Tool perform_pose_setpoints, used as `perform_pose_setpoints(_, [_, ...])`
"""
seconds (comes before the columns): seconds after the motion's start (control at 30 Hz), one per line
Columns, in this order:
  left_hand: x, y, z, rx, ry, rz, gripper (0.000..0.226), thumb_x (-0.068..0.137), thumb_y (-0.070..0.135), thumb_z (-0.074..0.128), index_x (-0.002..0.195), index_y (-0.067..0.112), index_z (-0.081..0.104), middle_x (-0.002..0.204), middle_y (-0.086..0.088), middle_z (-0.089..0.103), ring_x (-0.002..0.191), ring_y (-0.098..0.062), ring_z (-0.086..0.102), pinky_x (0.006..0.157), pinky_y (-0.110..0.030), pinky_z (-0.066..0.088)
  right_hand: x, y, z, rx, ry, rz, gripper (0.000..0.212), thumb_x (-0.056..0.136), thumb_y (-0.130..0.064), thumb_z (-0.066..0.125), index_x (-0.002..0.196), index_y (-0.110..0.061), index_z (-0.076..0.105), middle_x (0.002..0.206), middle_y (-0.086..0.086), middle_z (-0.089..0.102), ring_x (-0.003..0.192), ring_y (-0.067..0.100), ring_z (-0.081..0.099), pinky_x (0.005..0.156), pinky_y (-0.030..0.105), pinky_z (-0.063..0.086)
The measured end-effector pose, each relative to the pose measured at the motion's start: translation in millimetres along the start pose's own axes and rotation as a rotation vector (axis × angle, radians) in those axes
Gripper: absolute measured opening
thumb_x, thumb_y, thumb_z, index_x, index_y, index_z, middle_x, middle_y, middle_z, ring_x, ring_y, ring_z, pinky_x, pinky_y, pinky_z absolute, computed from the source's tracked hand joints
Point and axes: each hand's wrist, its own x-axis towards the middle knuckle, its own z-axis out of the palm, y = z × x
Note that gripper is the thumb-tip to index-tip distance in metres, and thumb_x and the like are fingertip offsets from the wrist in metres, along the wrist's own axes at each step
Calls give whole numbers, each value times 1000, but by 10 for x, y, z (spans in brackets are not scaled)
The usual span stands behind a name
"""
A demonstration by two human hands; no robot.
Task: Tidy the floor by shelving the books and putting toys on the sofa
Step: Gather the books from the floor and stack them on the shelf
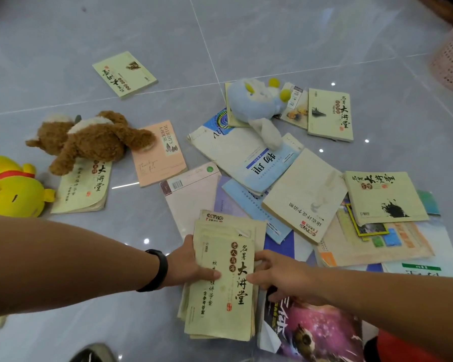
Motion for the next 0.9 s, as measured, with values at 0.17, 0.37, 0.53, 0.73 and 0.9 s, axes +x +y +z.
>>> perform_pose_setpoints(0.17, [16, 1, -7, 16, 6, 31, 105, 57, 43, 96, 133, 26, 26, 118, 7, 70, 103, -13, 72, 87, -39, 61, 248, -13, 137, 54, 254, 87, 62, 85, -31, 78, 120, -16, 30, 110, 11, 62, 91, 23, 62, 71, 37, 57])
perform_pose_setpoints(0.37, [108, -6, -17, 11, 53, 23, 107, 49, 56, 97, 132, 28, 35, 114, 10, 72, 99, -12, 73, 82, -39, 62, 419, 31, 226, 226, 277, 58, 69, 74, -37, 89, 122, -13, 47, 109, 2, 73, 90, 15, 72, 70, 29, 59])
perform_pose_setpoints(0.53, [-207, 262, 34, -172, 101, -102, 82, 59, 52, 93, 126, 26, 52, 106, 5, 76, 88, -16, 76, 77, -40, 63, 158, -127, 294, 349, 190, 24, 47, 82, -40, 82, 117, -15, 63, 106, -1, 76, 91, 14, 73, 71, 27, 55])
perform_pose_setpoints(0.73, [-1384, 841, 254, -487, 184, -155, 42, 82, 31, 83, 119, 22, 67, 107, 1, 77, 95, -22, 76, 88, -46, 60, -848, -486, 603, 761, 125, 106, 51, 85, -34, 79, 129, -13, 63, 113, 11, 75, 99, 32, 74, 88, 55, 59])
perform_pose_setpoints(0.9, [-2468, 1296, 584, -431, 159, -302, 74, 62, 47, 92, 123, 22, 59, 108, 2, 77, 93, -23, 76, 86, -50, 60, -2198, -572, 881, 876, 285, 199, 45, 84, -30, 81, 123, -18, 62, 98, 6, 78, 83, 26, 77, 65, 42, 62])
